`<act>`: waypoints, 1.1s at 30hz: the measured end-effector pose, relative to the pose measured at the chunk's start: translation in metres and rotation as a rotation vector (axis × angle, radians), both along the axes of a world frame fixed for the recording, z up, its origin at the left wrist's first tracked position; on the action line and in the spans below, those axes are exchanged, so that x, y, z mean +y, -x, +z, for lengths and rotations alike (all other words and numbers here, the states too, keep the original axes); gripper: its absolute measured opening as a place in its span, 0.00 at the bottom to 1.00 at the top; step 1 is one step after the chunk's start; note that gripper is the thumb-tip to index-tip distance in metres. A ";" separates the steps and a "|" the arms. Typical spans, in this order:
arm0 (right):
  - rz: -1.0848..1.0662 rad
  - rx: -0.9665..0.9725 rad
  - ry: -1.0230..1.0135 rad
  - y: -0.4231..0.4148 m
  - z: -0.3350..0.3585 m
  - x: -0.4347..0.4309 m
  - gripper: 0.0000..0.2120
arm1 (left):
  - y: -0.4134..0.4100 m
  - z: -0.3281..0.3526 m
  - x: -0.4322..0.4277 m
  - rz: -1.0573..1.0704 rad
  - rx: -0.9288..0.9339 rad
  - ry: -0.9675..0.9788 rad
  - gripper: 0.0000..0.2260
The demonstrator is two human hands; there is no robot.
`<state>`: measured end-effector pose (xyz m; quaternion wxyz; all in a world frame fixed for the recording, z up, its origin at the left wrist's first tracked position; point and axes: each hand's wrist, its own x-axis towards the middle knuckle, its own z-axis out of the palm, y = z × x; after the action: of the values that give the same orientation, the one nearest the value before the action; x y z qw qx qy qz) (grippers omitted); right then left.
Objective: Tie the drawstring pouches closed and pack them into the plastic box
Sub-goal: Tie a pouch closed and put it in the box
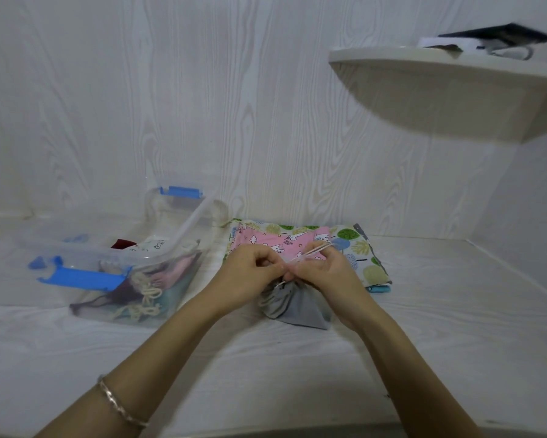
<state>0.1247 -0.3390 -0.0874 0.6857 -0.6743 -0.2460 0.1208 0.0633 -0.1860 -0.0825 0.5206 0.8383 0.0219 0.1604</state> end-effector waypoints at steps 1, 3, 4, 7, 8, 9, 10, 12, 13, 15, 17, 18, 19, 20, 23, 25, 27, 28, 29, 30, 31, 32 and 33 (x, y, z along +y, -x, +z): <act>0.006 0.014 -0.017 0.002 0.000 0.001 0.14 | -0.001 0.000 -0.001 0.026 0.004 0.017 0.06; -0.038 -0.013 -0.011 0.005 0.000 0.005 0.16 | -0.003 -0.002 -0.002 0.069 0.000 0.023 0.06; -0.062 -0.027 -0.005 0.006 0.000 0.007 0.16 | -0.005 -0.003 -0.003 0.091 -0.010 0.011 0.07; -0.100 -0.023 0.019 0.006 0.001 0.011 0.16 | -0.006 -0.004 -0.006 0.144 0.010 0.053 0.09; -0.101 0.006 0.019 0.004 0.001 0.011 0.17 | -0.006 -0.003 -0.006 0.151 0.051 0.114 0.09; -0.085 0.040 0.018 0.003 0.002 0.011 0.18 | -0.007 -0.001 -0.006 0.154 0.113 0.198 0.09; -0.052 0.084 0.019 0.002 0.002 0.011 0.19 | -0.007 0.001 -0.005 0.156 0.190 0.299 0.09; 0.007 0.175 0.039 -0.001 0.002 0.010 0.21 | -0.007 0.003 -0.002 0.129 0.382 0.495 0.11; 0.018 0.201 0.057 -0.003 0.002 0.010 0.21 | -0.007 0.004 -0.001 0.100 0.470 0.567 0.11; 0.018 0.212 0.096 -0.004 0.001 0.009 0.19 | -0.006 0.001 0.001 0.056 0.575 0.619 0.11; 0.005 0.187 0.148 -0.004 -0.002 0.011 0.15 | -0.005 -0.002 0.002 0.043 0.606 0.632 0.11; -0.009 0.167 0.164 -0.002 -0.003 0.012 0.13 | -0.005 -0.003 0.002 0.047 0.605 0.639 0.11; -0.021 0.144 0.171 0.000 -0.003 0.013 0.12 | -0.005 -0.004 0.001 0.058 0.598 0.643 0.12; -0.031 0.118 0.176 0.000 -0.004 0.013 0.11 | -0.005 -0.006 0.000 0.076 0.586 0.641 0.12; -0.011 0.165 0.145 0.000 -0.005 0.014 0.08 | -0.004 -0.007 -0.001 0.099 0.568 0.647 0.11; 0.062 0.345 0.050 -0.002 -0.004 0.015 0.06 | -0.002 -0.006 -0.002 0.075 0.593 0.680 0.11; 0.085 0.459 0.013 -0.004 -0.004 0.015 0.05 | -0.001 -0.006 -0.003 0.065 0.595 0.702 0.11; 0.086 0.473 0.008 -0.004 -0.005 0.015 0.06 | -0.001 -0.006 -0.004 0.064 0.587 0.713 0.12; 0.088 0.445 0.015 -0.003 -0.005 0.015 0.07 | 0.000 -0.007 -0.004 0.061 0.576 0.729 0.13; 0.085 0.381 0.035 -0.002 -0.007 0.014 0.07 | 0.001 -0.007 -0.004 0.058 0.566 0.740 0.13; 0.073 0.285 0.073 -0.001 -0.008 0.013 0.07 | 0.002 -0.008 -0.005 0.055 0.555 0.732 0.13; 0.047 0.171 0.124 -0.001 -0.010 0.012 0.07 | 0.002 -0.009 -0.005 0.062 0.538 0.690 0.12; 0.007 0.047 0.185 -0.001 -0.011 0.011 0.07 | 0.002 -0.010 -0.006 0.082 0.510 0.613 0.10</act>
<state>0.1253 -0.3282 -0.0982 0.6256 -0.7310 -0.2199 0.1612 0.0615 -0.1916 -0.0922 0.7174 0.6557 0.2307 -0.0462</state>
